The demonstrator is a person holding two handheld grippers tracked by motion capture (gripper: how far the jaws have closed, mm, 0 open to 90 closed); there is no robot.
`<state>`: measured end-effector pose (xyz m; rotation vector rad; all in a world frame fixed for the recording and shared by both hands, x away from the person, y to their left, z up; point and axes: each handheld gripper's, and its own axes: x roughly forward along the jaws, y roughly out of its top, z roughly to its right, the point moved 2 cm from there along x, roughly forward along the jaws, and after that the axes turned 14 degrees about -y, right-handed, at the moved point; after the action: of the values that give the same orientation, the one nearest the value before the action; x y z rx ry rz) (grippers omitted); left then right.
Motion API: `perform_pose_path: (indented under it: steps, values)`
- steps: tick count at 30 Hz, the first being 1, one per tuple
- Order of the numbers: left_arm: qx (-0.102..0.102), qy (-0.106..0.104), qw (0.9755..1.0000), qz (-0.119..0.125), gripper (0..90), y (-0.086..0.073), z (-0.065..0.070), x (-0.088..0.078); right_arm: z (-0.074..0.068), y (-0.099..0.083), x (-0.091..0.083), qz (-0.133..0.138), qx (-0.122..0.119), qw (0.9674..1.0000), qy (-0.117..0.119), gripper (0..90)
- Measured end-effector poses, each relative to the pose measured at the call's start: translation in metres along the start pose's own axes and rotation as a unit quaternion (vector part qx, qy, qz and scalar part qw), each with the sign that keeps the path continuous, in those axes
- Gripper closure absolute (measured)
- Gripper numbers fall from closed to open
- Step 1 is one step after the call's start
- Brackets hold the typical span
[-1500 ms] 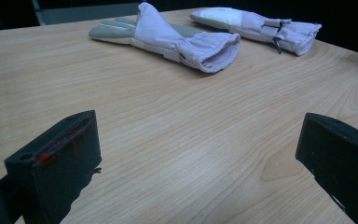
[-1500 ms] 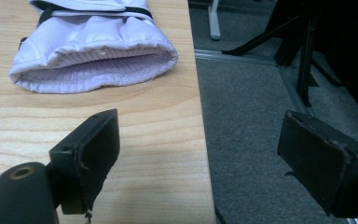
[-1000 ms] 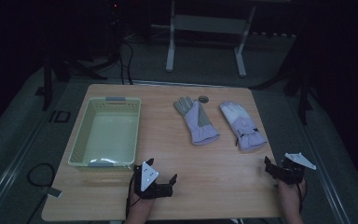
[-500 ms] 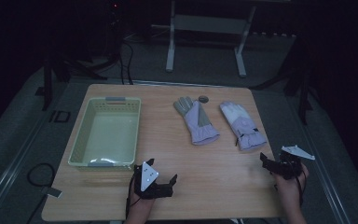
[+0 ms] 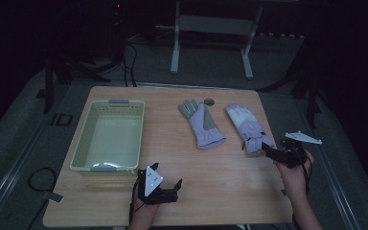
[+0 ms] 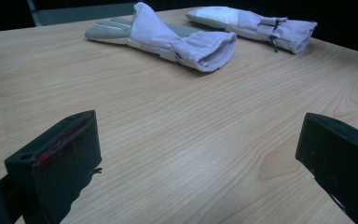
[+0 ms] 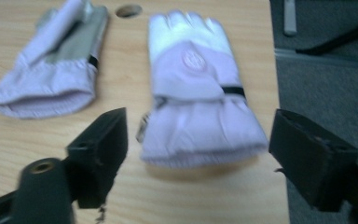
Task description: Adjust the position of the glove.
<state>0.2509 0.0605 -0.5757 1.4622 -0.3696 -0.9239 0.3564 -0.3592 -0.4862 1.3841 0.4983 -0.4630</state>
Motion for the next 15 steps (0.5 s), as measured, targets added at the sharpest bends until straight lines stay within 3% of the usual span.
perform_pose_path:
  steps: [12, 15]
  values:
    - [0.001, -0.001, 1.0000, 0.001, 0.0, 0.000, 0.000, 0.000, -0.019, 0.036, 0.007, 0.013, -0.014, 0.9998, 0.010, 22.1]
    - [0.001, -0.001, 1.0000, 0.000, 0.0, 0.000, 0.000, 0.000, -0.026, 0.042, 0.011, 0.009, -0.029, 0.9995, 0.008, 27.1]
